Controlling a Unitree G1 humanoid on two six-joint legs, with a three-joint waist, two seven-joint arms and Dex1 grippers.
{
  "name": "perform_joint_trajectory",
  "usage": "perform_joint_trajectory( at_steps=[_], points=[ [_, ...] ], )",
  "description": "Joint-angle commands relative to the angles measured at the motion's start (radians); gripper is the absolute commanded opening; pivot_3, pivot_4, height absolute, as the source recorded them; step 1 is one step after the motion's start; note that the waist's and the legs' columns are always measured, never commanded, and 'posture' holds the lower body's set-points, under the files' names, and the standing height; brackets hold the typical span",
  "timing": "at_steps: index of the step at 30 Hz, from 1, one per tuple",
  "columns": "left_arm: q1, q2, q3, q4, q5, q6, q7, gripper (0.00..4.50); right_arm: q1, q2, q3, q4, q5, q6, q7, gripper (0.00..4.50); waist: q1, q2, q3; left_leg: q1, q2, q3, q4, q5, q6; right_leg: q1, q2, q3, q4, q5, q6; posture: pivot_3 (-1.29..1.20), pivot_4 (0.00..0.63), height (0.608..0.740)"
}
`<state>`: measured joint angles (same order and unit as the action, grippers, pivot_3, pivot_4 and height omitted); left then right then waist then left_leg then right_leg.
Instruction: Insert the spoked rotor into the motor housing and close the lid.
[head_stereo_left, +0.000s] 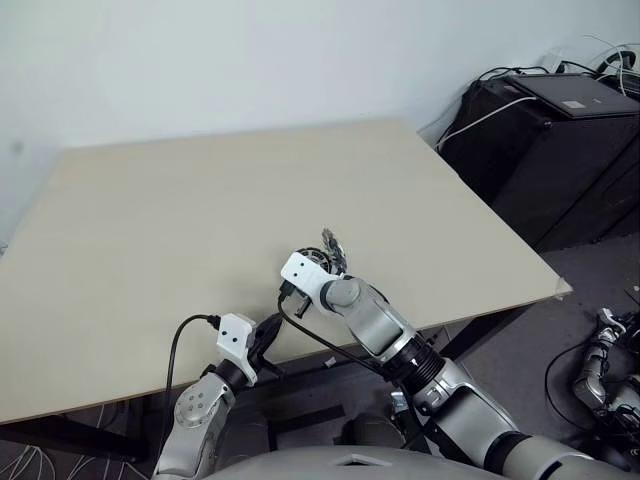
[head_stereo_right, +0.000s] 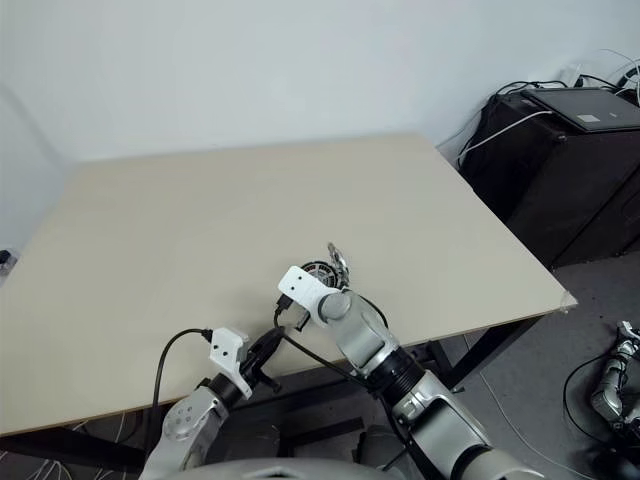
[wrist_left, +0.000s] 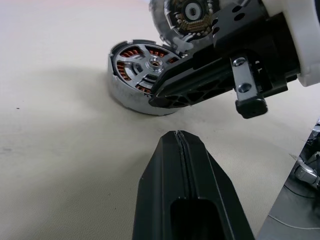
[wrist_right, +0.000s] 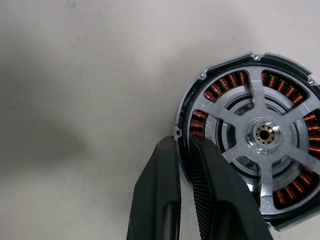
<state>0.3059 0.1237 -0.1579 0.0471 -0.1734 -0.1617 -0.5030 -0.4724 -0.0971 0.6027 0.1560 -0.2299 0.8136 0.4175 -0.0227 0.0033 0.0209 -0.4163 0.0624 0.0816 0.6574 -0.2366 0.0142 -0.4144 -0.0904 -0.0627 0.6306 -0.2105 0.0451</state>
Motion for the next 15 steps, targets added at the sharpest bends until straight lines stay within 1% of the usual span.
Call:
perform_joint_trajectory(
  at_steps=[1, 3, 9, 15],
  points=[
    [-0.008, -0.001, -0.003, -0.010, -0.003, -0.017, -0.004, 0.00, -0.001, -0.008, -0.002, -0.025, -0.009, -0.009, 0.007, 0.07, 0.000, 0.000, 0.000, 0.000, 0.000, 0.000, 0.000, 0.000, 0.000, 0.000, 0.000, 0.000, 0.000, 0.000, 0.000, 0.00, 0.000, 0.740],
    [-0.008, -0.001, -0.004, -0.010, -0.003, -0.016, -0.003, 0.00, 0.003, -0.012, 0.001, -0.034, -0.008, -0.013, 0.013, 0.07, 0.000, 0.000, 0.000, 0.000, 0.000, 0.000, 0.000, 0.000, 0.000, 0.000, 0.000, 0.000, 0.000, 0.000, 0.000, 0.00, 0.000, 0.740],
    [-0.008, -0.002, -0.008, -0.012, 0.000, -0.011, -0.001, 0.00, 0.027, -0.055, 0.023, -0.152, 0.030, -0.017, 0.117, 0.07, 0.000, 0.000, 0.000, -0.001, 0.000, 0.000, 0.000, 0.000, 0.000, 0.000, 0.000, 0.000, -0.001, 0.000, 0.000, 0.00, 0.000, 0.740],
    [-0.006, 0.000, -0.013, -0.017, -0.001, -0.005, 0.001, 0.00, 0.034, -0.077, 0.037, -0.241, 0.053, 0.006, 0.183, 0.07, -0.002, 0.000, 0.000, -0.001, 0.000, -0.001, -0.001, 0.000, 0.001, -0.001, 0.001, 0.000, -0.001, 0.000, 0.000, 0.00, 0.000, 0.740]
  ],
)
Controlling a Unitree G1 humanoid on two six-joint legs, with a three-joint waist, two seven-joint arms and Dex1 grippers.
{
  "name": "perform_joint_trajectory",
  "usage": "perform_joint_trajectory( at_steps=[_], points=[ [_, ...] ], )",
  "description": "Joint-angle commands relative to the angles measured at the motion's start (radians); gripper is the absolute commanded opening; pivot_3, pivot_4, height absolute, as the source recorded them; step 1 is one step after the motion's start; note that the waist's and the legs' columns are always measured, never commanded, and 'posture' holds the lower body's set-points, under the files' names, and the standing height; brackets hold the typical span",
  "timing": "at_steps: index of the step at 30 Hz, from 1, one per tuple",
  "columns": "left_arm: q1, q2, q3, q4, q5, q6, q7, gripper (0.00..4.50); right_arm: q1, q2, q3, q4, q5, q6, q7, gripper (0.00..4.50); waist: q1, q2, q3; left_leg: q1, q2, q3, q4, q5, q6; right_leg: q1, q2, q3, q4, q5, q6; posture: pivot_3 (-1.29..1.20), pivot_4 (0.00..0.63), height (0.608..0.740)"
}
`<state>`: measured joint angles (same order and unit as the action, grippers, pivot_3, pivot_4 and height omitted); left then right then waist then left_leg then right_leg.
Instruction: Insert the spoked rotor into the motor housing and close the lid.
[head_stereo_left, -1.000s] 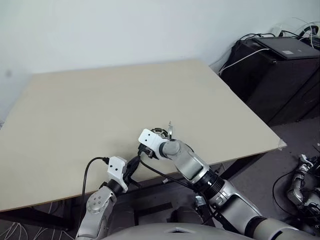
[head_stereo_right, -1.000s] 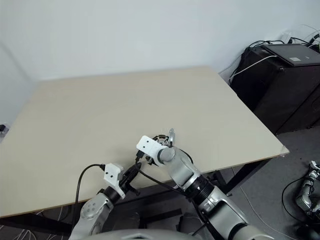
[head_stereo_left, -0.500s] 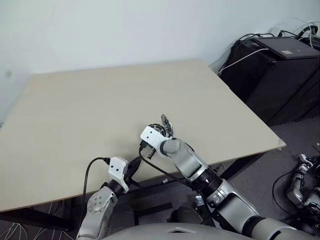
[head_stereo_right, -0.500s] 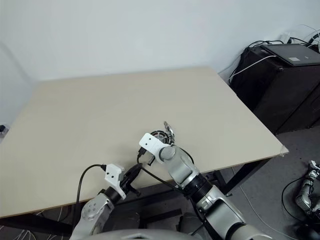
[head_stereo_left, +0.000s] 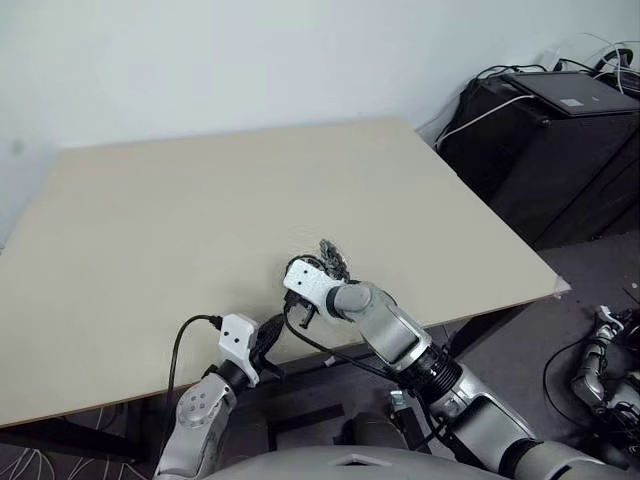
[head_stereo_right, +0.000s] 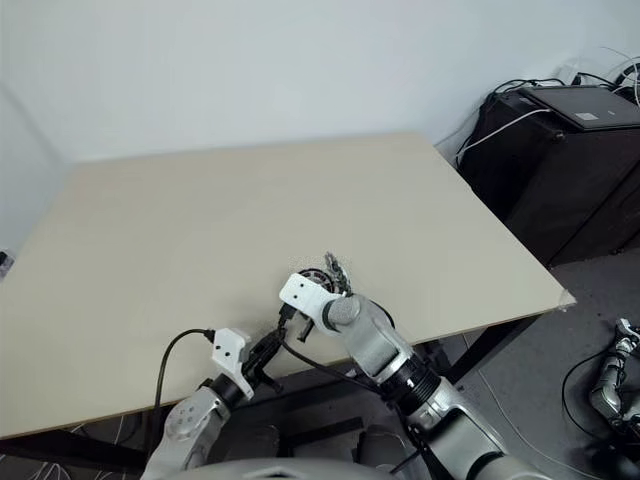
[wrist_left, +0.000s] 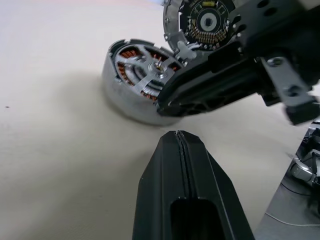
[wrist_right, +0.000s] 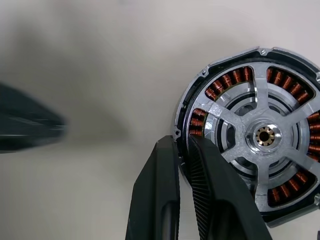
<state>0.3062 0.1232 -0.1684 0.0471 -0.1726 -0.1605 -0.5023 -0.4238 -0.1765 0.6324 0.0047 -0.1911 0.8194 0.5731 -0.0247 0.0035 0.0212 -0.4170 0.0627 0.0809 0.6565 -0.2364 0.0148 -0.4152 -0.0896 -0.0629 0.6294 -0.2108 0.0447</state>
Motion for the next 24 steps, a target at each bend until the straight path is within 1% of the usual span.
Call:
perform_joint_trajectory(
  at_steps=[1, 7, 14, 16, 18, 22, 23, 24],
  points=[
    [-0.007, 0.001, -0.002, -0.017, -0.002, -0.005, 0.000, 0.00, -0.013, 0.002, 0.009, -0.101, 0.020, 0.006, 0.035, 0.07, 0.000, 0.000, 0.000, 0.000, 0.000, 0.000, 0.000, 0.000, 0.000, 0.000, 0.000, 0.000, 0.000, 0.000, 0.000, 0.00, 0.000, 0.740],
    [-0.007, 0.001, -0.003, -0.014, -0.002, -0.004, 0.000, 0.00, -0.005, 0.002, 0.036, -0.139, 0.040, 0.027, 0.058, 0.07, 0.003, 0.000, 0.000, 0.000, 0.000, 0.000, 0.000, 0.000, 0.000, 0.000, -0.001, 0.000, 0.000, 0.000, 0.000, 0.00, 0.000, 0.740],
    [-0.008, -0.001, -0.004, -0.011, 0.000, -0.007, 0.001, 0.00, -0.012, 0.051, 0.005, -0.055, 0.061, 0.004, 0.019, 0.07, 0.003, 0.000, 0.000, 0.000, 0.000, 0.000, 0.000, 0.000, -0.001, 0.000, -0.001, 0.000, 0.000, 0.000, 0.000, 0.00, 0.000, 0.740],
    [-0.007, 0.000, -0.003, -0.010, 0.000, -0.009, 0.001, 0.00, -0.011, 0.064, -0.009, -0.050, 0.073, 0.005, 0.016, 0.79, 0.003, 0.000, 0.000, 0.000, 0.000, 0.000, 0.000, 0.000, -0.001, 0.000, -0.001, 0.000, 0.000, 0.000, 0.000, 0.00, 0.000, 0.740],
    [-0.006, 0.000, -0.002, -0.008, -0.001, -0.010, 0.001, 0.00, -0.009, 0.075, -0.015, -0.054, 0.082, 0.002, 0.015, 1.32, 0.003, 0.000, 0.000, 0.000, 0.000, 0.000, 0.000, 0.000, -0.001, 0.000, -0.001, 0.000, 0.000, 0.000, 0.000, 0.00, 0.000, 0.740],
    [-0.005, 0.001, -0.001, -0.002, -0.001, -0.013, -0.002, 0.00, 0.005, 0.118, -0.050, -0.088, 0.123, 0.004, 0.013, 2.63, 0.003, 0.000, 0.000, 0.000, 0.000, 0.000, 0.000, 0.000, -0.001, 0.000, 0.000, 0.000, 0.000, 0.000, 0.000, 0.00, 0.000, 0.740],
    [-0.006, 0.000, -0.001, 0.000, -0.001, -0.014, -0.003, 0.00, 0.009, 0.133, -0.065, -0.101, 0.142, 0.007, 0.017, 2.91, 0.003, 0.000, 0.000, 0.000, 0.000, 0.000, 0.000, 0.000, -0.001, 0.000, 0.000, 0.000, 0.000, 0.000, 0.000, 0.00, 0.000, 0.740],
    [-0.006, 0.000, -0.001, 0.002, 0.000, -0.015, -0.004, 0.00, 0.013, 0.148, -0.081, -0.118, 0.164, 0.015, 0.023, 2.91, 0.003, 0.000, 0.000, 0.000, 0.000, 0.000, 0.000, 0.000, -0.001, 0.000, 0.000, 0.000, 0.000, 0.000, 0.000, 0.00, 0.000, 0.740]
  ],
)
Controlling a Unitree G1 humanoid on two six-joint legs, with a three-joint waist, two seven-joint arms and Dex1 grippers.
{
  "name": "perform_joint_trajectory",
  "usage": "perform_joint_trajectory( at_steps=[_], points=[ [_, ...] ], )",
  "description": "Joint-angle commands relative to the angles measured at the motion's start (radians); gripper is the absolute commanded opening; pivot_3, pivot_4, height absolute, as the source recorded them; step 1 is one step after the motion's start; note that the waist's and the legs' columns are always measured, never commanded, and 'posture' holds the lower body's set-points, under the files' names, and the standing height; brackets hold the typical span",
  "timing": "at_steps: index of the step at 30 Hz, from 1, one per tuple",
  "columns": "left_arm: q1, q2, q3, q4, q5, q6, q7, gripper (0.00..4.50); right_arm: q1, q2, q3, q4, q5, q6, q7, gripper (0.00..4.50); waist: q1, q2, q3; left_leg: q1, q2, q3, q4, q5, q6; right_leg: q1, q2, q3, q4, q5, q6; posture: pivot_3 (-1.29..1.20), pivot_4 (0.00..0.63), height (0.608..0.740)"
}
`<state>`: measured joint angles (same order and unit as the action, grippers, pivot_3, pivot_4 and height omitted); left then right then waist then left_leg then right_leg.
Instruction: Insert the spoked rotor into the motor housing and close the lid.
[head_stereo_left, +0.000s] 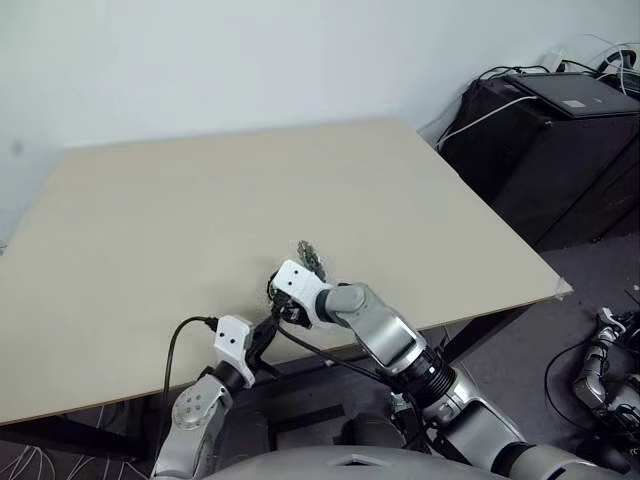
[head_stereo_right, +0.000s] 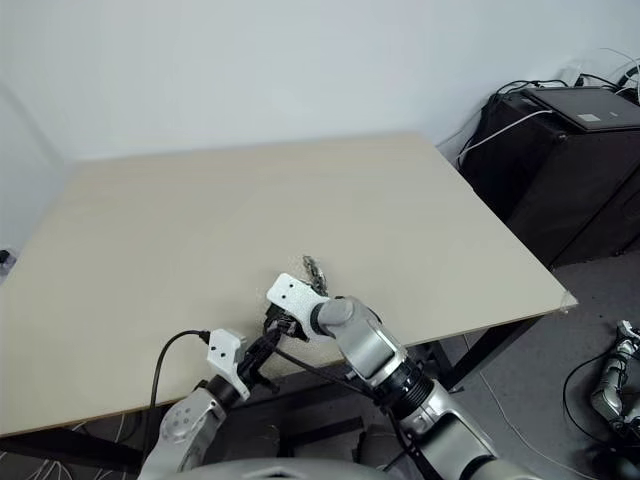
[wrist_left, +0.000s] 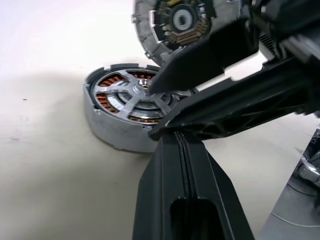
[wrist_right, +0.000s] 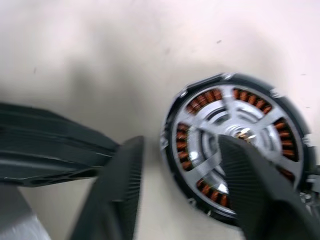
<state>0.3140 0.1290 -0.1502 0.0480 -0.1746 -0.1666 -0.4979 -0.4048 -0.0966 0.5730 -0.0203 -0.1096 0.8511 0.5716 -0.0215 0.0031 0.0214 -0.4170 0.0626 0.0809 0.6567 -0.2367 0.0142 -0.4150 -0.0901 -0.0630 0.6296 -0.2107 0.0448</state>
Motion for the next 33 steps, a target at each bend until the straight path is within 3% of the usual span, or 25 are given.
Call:
perform_joint_trajectory(
  at_steps=[1, 5, 12, 14, 16, 19, 23, 33],
  points=[
    [-0.014, -0.006, -0.019, 0.004, 0.002, -0.010, -0.009, 0.00, -0.002, 0.082, -0.038, -0.107, 0.102, -0.008, 0.030, 2.91, 0.000, 0.000, 0.000, 0.000, 0.000, 0.000, 0.000, 0.000, 0.000, 0.000, 0.000, 0.000, 0.000, 0.000, 0.000, 0.00, 0.000, 0.740],
    [-0.016, -0.007, -0.019, 0.006, 0.001, -0.012, -0.013, 0.00, 0.012, 0.158, -0.132, -0.164, 0.194, 0.026, 0.034, 2.91, 0.000, 0.000, 0.000, 0.000, 0.000, 0.000, 0.000, 0.000, 0.000, 0.000, 0.000, 0.000, 0.000, 0.000, 0.000, 0.00, 0.000, 0.740],
    [-0.013, -0.004, -0.020, -0.015, -0.002, 0.000, -0.017, 0.00, 0.023, 0.388, -0.483, -0.271, 0.422, -0.037, -0.083, 2.91, 0.007, 0.001, 0.001, -0.001, 0.000, -0.001, 0.000, 0.000, 0.000, 0.000, -0.001, -0.001, 0.000, 0.000, 0.000, 0.00, 0.000, 0.740],
    [-0.010, -0.002, -0.020, -0.020, -0.003, 0.004, -0.018, 0.00, 0.021, 0.352, -0.500, -0.284, 0.397, -0.126, -0.160, 2.72, -0.005, 0.006, 0.003, 0.000, -0.001, 0.000, 0.000, 0.000, 0.000, 0.000, -0.001, 0.002, -0.001, 0.001, 0.002, 0.00, 0.000, 0.740],
    [-0.010, 0.002, -0.023, -0.022, -0.005, 0.009, -0.018, 0.00, 0.024, 0.327, -0.533, -0.295, 0.397, -0.170, -0.227, 2.28, -0.008, 0.001, 0.001, -0.001, 0.000, 0.000, -0.001, -0.001, 0.001, -0.003, 0.001, 0.004, -0.001, 0.001, 0.002, 0.00, 0.000, 0.740],
    [-0.014, 0.007, -0.025, -0.023, -0.007, 0.016, -0.019, 0.00, 0.048, 0.273, -0.554, -0.317, 0.384, -0.232, -0.275, 1.24, 0.004, -0.003, -0.002, -0.001, 0.001, -0.003, -0.003, -0.001, -0.001, 0.000, 0.003, -0.003, 0.000, -0.005, -0.001, 0.00, 0.000, 0.740],
    [-0.021, 0.014, -0.027, -0.022, -0.010, 0.021, -0.027, 0.00, 0.087, 0.215, -0.589, -0.322, 0.386, -0.257, -0.321, 0.04, 0.002, 0.001, -0.001, 0.000, 0.000, -0.001, -0.002, -0.002, -0.002, 0.001, 0.000, -0.002, -0.001, -0.004, -0.001, 0.00, 0.000, 0.740],
    [-0.014, 0.039, -0.022, -0.065, -0.018, 0.017, -0.049, 0.00, 0.244, -0.079, -0.467, -0.158, 0.128, -0.507, -0.307, 0.04, -0.005, 0.003, 0.000, 0.001, 0.000, -0.001, -0.002, 0.000, 0.002, 0.002, 0.000, -0.001, 0.000, -0.004, -0.001, 0.00, 0.000, 0.740]
  ],
)
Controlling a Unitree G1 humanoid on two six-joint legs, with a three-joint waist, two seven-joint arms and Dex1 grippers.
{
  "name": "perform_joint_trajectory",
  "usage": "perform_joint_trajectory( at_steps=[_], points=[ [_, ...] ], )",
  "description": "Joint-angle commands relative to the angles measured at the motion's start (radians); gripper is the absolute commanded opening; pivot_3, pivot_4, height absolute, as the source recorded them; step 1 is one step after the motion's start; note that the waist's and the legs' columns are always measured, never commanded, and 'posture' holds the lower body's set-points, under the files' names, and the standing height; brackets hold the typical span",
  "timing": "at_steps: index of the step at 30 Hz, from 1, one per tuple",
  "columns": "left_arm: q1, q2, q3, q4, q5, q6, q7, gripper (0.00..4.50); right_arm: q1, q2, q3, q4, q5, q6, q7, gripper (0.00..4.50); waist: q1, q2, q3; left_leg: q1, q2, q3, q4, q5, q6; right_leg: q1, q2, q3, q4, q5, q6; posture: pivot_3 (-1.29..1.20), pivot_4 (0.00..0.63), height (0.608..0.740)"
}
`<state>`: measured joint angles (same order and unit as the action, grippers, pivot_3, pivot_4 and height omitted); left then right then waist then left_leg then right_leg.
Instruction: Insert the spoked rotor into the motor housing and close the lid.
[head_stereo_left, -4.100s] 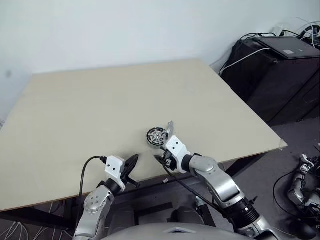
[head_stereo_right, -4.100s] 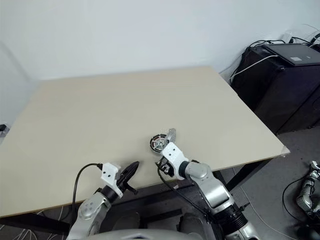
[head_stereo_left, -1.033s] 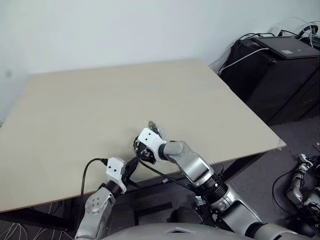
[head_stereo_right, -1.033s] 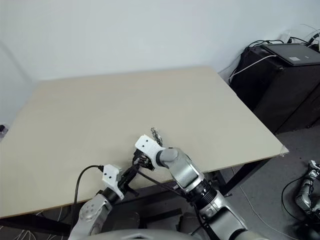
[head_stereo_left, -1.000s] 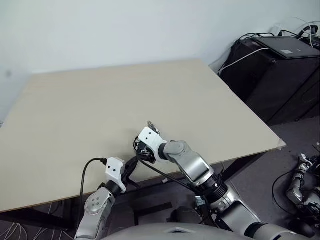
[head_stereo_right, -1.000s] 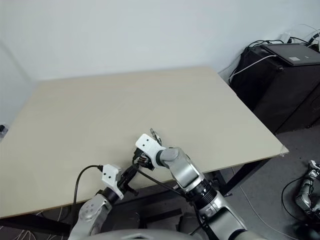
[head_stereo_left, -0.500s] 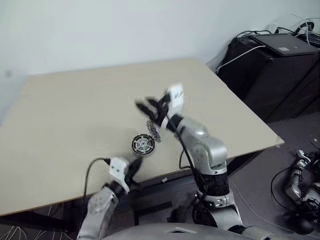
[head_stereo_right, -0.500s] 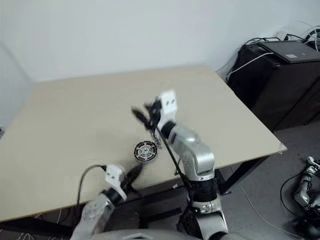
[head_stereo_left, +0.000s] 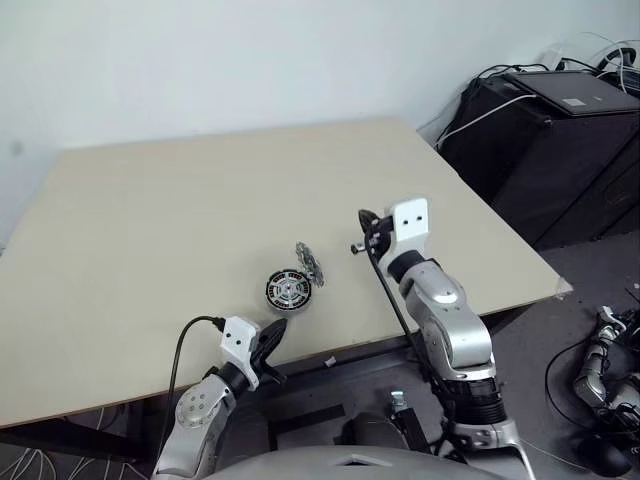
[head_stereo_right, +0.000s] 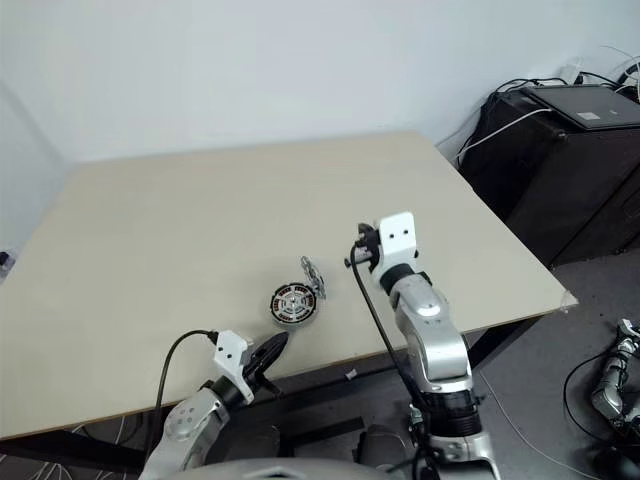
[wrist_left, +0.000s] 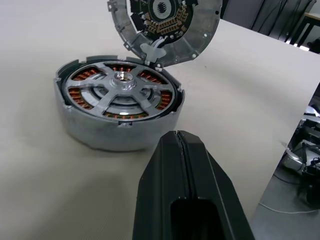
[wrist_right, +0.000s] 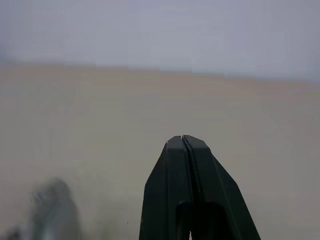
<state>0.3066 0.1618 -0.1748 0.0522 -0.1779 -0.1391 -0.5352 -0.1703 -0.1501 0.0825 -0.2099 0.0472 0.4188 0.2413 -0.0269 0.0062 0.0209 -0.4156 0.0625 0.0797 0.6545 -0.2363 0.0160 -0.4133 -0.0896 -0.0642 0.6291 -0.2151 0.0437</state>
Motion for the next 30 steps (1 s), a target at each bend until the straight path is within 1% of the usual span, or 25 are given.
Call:
perform_joint_trajectory(
  at_steps=[1, 4, 6, 10, 13, 18, 21, 24, 30],
  points=[
    [-0.005, 0.011, 0.003, -0.079, -0.015, -0.009, -0.013, 0.00, 0.022, -0.053, 0.043, 0.068, -0.048, -0.110, 0.041, 0.04, 0.000, 0.000, 0.000, 0.000, 0.000, 0.000, 0.000, 0.000, 0.000, 0.000, 0.000, 0.000, 0.000, 0.000, 0.000, 0.00, 0.000, 0.740],
    [0.000, 0.017, 0.008, -0.095, -0.012, -0.012, -0.015, 0.00, 0.043, -0.115, 0.095, 0.157, -0.090, -0.218, 0.095, 0.04, 0.000, 0.000, 0.000, 0.000, 0.000, 0.000, 0.000, 0.000, 0.000, 0.000, 0.000, 0.001, 0.000, 0.000, 0.000, 0.00, 0.000, 0.740],
    [0.002, 0.020, 0.012, -0.098, -0.008, -0.020, -0.014, 0.00, 0.046, -0.125, 0.113, 0.210, -0.092, -0.275, 0.118, 0.04, 0.000, 0.000, 0.000, 0.000, 0.000, 0.000, 0.000, 0.000, 0.001, 0.000, 0.000, 0.001, 0.000, 0.000, 0.000, 0.00, 0.000, 0.740],
    [0.008, 0.027, 0.018, -0.098, 0.001, -0.045, -0.008, 0.00, 0.027, -0.094, 0.131, 0.295, -0.090, -0.361, 0.130, 0.04, 0.000, 0.000, 0.000, 0.001, 0.000, 0.000, 0.000, 0.000, 0.001, 0.000, 0.001, 0.001, 0.000, 0.000, 0.000, 0.00, 0.000, 0.740],
    [0.016, 0.032, 0.019, -0.079, -0.012, -0.091, -0.034, 0.00, -0.003, -0.050, 0.139, 0.340, -0.103, -0.407, 0.103, 0.04, 0.000, 0.000, 0.000, 0.001, 0.000, 0.000, 0.000, 0.001, 0.001, 0.000, 0.001, 0.002, 0.000, 0.000, 0.000, 0.00, 0.000, 0.740],
    [0.031, 0.041, 0.029, -0.060, -0.021, -0.133, -0.048, 0.00, -0.033, 0.024, 0.164, 0.369, -0.120, -0.488, 0.080, 0.04, 0.002, 0.000, 0.000, 0.001, 0.000, 0.000, 0.001, 0.000, 0.001, 0.000, 0.001, 0.002, 0.001, 0.000, 0.000, 0.00, 0.000, 0.740],
    [0.037, 0.043, 0.036, -0.050, -0.024, -0.148, -0.052, 0.00, -0.036, 0.059, 0.182, 0.352, -0.097, -0.499, 0.109, 0.04, 0.004, 0.000, 0.000, 0.001, 0.000, 0.000, 0.001, 0.000, 0.001, 0.000, 0.001, 0.002, 0.000, 0.000, 0.000, 0.00, 0.000, 0.740],
    [0.040, 0.041, 0.040, -0.040, -0.024, -0.157, -0.055, 0.00, -0.028, 0.074, 0.205, 0.317, -0.053, -0.477, 0.176, 0.04, 0.003, 0.000, 0.000, 0.001, 0.000, 0.000, 0.001, 0.001, 0.001, 0.000, 0.001, 0.002, 0.001, 0.000, 0.000, 0.00, 0.000, 0.740],
    [0.042, 0.033, 0.046, -0.018, -0.021, -0.165, -0.054, 0.00, -0.013, 0.046, 0.235, 0.289, -0.001, -0.397, 0.288, 0.04, 0.004, 0.000, 0.000, 0.002, 0.000, 0.000, 0.001, 0.000, 0.001, 0.001, 0.001, 0.002, 0.002, 0.000, 0.000, 0.00, 0.000, 0.740]
  ],
)
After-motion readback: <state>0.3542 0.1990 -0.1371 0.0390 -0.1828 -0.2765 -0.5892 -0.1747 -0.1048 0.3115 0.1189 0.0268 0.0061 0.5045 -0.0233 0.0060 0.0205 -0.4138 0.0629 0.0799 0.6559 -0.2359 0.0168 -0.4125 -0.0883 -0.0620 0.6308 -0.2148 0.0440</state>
